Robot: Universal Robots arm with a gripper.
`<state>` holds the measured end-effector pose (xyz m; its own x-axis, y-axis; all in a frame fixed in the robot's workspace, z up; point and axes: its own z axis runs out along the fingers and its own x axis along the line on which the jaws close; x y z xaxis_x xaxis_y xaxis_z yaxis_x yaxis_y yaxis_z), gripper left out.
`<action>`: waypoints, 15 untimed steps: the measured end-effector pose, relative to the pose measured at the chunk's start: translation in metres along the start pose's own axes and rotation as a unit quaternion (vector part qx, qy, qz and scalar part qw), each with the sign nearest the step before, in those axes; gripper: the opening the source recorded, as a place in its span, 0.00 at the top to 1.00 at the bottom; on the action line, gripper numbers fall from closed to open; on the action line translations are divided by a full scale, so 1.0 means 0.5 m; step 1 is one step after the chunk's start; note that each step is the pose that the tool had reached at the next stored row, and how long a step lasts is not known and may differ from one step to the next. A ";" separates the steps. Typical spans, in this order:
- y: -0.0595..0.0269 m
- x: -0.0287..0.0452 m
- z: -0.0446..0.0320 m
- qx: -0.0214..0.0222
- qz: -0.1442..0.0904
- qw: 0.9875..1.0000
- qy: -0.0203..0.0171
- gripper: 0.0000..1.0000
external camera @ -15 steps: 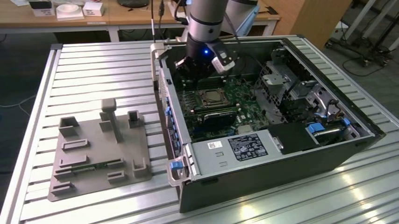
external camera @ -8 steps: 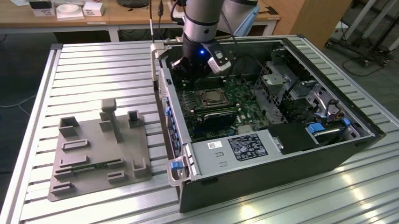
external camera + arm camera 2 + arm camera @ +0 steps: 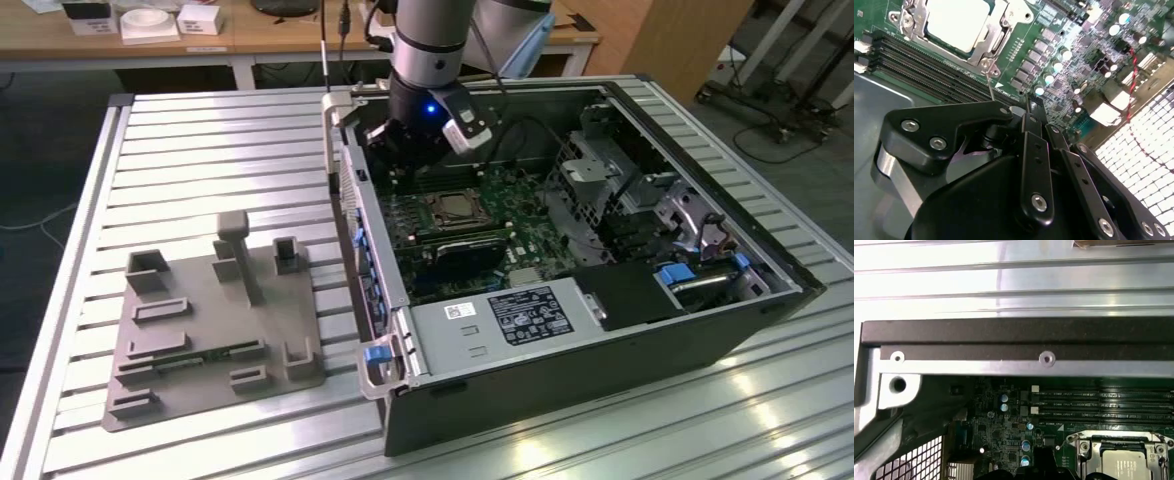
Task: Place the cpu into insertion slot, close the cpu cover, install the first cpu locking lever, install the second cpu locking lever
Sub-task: 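Install the first cpu locking lever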
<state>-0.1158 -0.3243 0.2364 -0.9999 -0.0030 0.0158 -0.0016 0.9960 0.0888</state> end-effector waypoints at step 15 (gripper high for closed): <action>0.021 -0.080 0.007 0.000 0.000 1.000 0.000 0.89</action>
<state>-0.0761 -0.3134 0.2333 -0.9999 -0.0031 0.0158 -0.0017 0.9960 0.0889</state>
